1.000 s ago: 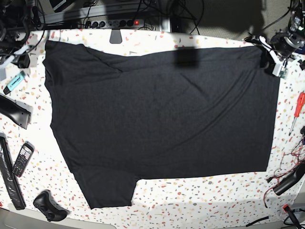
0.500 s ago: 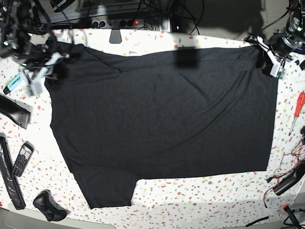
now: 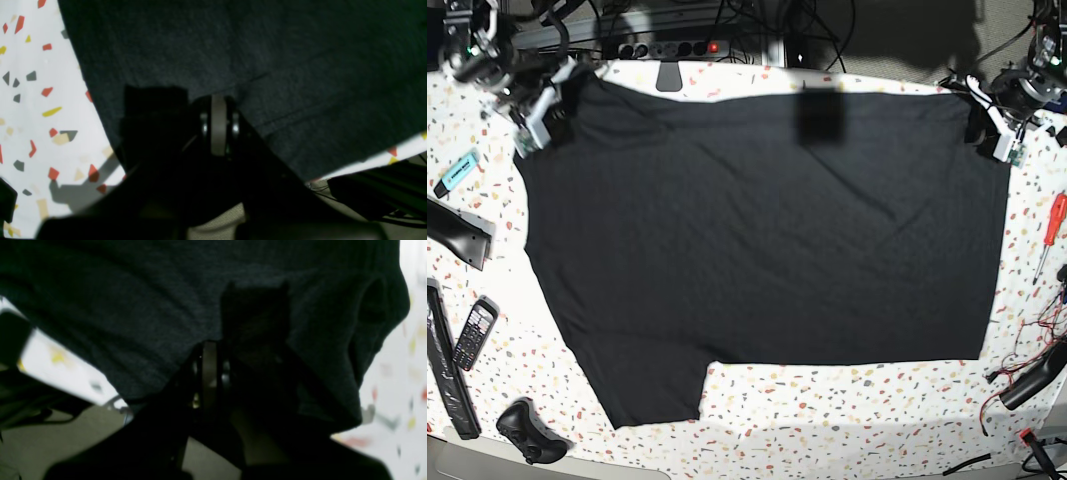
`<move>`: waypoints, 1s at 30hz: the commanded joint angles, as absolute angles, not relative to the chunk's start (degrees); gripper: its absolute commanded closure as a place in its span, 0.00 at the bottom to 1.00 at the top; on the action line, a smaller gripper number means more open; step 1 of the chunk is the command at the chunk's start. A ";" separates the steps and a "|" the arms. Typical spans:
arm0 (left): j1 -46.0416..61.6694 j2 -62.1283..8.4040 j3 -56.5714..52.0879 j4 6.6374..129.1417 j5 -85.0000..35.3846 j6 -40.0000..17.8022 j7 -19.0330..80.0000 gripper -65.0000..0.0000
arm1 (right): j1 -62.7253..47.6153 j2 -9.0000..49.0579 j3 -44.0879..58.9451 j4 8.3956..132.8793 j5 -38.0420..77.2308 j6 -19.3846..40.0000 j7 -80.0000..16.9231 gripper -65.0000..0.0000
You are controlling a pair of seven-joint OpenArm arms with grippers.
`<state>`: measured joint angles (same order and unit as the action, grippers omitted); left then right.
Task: Fold the T-shirt properly
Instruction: 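Pull the shirt edge taut with both grippers to flatten it, then reach both grippers to the shirt's side edges and grasp them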
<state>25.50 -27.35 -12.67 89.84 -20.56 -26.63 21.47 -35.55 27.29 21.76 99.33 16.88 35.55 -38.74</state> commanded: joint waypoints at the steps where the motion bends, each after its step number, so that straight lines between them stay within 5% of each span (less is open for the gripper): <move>1: 25.23 -28.27 -13.04 90.78 -21.08 -26.83 20.95 1.00 | -36.53 28.12 23.42 99.33 14.81 35.07 -41.34 1.00; 11: 23.49 -28.49 -13.06 90.80 -21.06 -26.83 21.02 1.00 | -34.20 28.42 29.26 99.42 24.25 34.89 -41.08 1.00; 18: 19.70 -28.64 -14.96 92.12 -21.08 -26.83 21.43 0.68 | -27.77 28.45 30.22 104.66 33.41 35.11 -46.17 0.79; 30: -4.08 -28.58 -15.86 86.04 -29.80 -26.68 32.45 0.68 | -17.96 28.21 30.35 107.13 33.63 35.03 -49.15 0.79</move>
